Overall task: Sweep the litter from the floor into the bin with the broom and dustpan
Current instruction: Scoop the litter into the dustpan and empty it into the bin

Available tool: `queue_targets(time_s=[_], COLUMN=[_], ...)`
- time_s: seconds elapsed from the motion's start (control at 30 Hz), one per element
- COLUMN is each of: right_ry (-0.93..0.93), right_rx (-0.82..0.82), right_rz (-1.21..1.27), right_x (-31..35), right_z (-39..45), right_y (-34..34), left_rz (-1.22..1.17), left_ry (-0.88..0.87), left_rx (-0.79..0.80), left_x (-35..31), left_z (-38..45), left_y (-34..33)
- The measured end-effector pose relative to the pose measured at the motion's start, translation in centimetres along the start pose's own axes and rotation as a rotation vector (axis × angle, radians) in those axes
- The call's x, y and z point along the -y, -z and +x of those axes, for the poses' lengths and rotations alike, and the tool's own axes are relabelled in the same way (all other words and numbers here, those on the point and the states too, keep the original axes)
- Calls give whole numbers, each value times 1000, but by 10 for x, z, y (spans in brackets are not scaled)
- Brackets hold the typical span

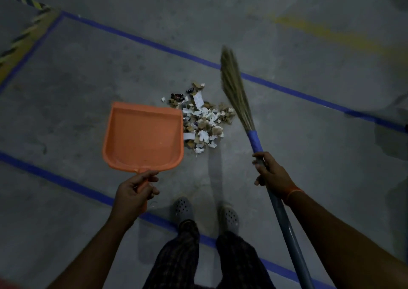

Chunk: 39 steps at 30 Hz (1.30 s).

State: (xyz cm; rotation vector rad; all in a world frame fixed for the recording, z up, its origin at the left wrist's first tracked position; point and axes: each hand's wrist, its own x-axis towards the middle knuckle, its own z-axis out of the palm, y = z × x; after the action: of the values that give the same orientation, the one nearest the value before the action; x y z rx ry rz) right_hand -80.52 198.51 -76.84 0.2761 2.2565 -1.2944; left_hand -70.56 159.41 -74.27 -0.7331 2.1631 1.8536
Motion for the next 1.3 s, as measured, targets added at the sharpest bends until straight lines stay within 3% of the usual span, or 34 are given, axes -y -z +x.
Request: queue_targets(time_s=[0.23, 0.57, 0.9, 1.1, 1.3], right_ry=[-78, 165, 224, 134, 177], right_rx=[51, 12, -13, 76, -81], right_rz=[65, -218, -127, -180, -325], right_x=[-46, -163, -266, -304, -310], right_z=[106, 228, 345, 392, 371], right_y=[-2, -47, -95, -92, -64], left_rz=[16, 19, 61, 58, 44], left_ry=[6, -79, -169, -214, -167], left_rx=[5, 78, 234, 209, 252], left_x=[62, 190, 314, 353, 360], left_z=[63, 195, 317, 353, 338], left_y=[-39, -86, -104, -102, -101])
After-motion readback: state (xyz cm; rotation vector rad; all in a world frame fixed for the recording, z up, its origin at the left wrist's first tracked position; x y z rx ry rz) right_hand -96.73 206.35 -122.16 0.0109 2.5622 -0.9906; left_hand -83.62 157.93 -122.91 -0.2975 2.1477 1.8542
